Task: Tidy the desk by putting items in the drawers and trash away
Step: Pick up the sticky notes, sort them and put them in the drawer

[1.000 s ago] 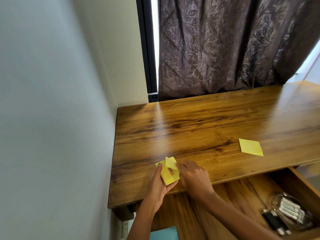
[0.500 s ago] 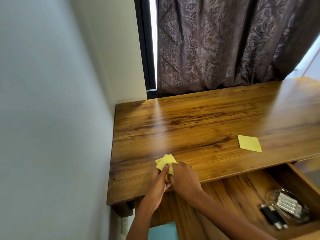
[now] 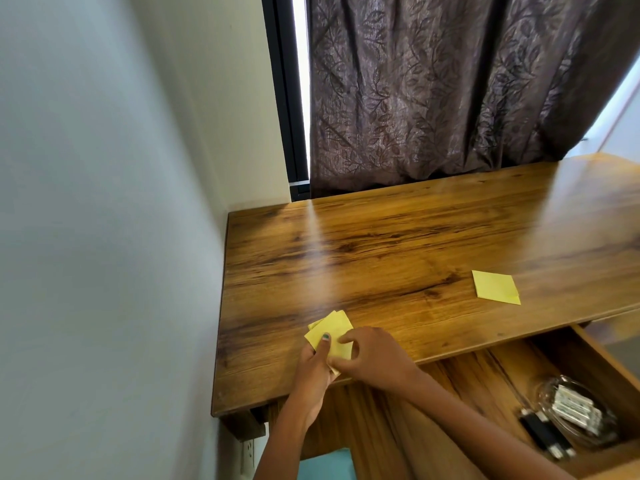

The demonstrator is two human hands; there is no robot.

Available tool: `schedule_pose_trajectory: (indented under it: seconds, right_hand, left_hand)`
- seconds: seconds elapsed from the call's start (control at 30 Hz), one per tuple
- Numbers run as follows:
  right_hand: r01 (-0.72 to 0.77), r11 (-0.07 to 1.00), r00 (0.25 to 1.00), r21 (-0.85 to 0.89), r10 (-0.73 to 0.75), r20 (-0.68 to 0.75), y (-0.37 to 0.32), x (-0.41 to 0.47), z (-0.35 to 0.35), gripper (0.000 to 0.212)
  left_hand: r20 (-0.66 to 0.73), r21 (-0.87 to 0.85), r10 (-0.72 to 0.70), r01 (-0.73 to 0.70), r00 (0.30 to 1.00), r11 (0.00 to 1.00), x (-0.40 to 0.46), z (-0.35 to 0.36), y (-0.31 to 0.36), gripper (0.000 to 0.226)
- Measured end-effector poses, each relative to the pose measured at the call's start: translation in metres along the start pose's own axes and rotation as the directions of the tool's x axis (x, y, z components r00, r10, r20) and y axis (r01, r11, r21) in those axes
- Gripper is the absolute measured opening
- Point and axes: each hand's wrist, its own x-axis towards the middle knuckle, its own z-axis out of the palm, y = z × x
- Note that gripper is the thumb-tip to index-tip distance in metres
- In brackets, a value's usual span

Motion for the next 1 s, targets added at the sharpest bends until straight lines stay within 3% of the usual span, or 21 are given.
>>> schedule_pose_trajectory:
  seconds: [0.1,0.17,0.27,0.33,0.43,0.67,0.8,1.0]
  right_hand:
    - [-0.072,0.997,0.996,0.039,0.074,-0.055,0.032,0.01,-0.032,0.033]
    - [-0.134,0.99,0.972,0.033,0.138,-0.189,0.069,0.02,-0.055,0.031]
    - [-0.389,0.92,0.853,-0.042,0.342,-0.394,0.132,0.034,-0.082,0.044]
    - [-0.555,0.829,0.78,-0.066,0.491,-0.389,0.167,0.038,-0.094,0.058]
    - [-0.672,0.737,0.717,-0.079,0.62,-0.318,0.203,0.039,-0.099,0.067]
    - [-0.609,0.715,0.788,-0.343,0.496,-0.364,0.207,0.039,-0.104,0.029]
    - [-0.58,0.704,0.811,-0.41,0.45,-0.375,0.19,0.032,-0.108,0.027]
    - [-0.363,0.841,0.93,-0.401,0.302,-0.209,0.139,0.026,-0.066,0.027]
  left_hand:
    - [-0.008,-0.148,-0.047,0.046,0.999,0.988,0.0,0.0,0.004,0.018]
    - [0.007,-0.191,-0.057,0.057,0.998,0.98,-0.002,0.0,0.006,0.016]
    - [0.016,-0.174,-0.066,0.068,0.998,0.982,-0.002,0.0,0.007,0.015]
    - [0.014,-0.149,-0.071,0.073,0.997,0.986,-0.002,0.001,0.007,0.014]
    - [0.002,-0.099,-0.084,0.083,0.997,0.992,0.0,0.002,0.007,0.016]
    - [-0.051,0.029,-0.033,0.034,0.998,0.999,0.003,0.006,0.002,0.03]
    - [-0.05,0.01,-0.039,0.039,0.998,0.999,0.003,0.006,0.003,0.029]
    - [-0.059,-0.003,-0.056,0.056,0.997,0.998,0.004,0.008,0.005,0.028]
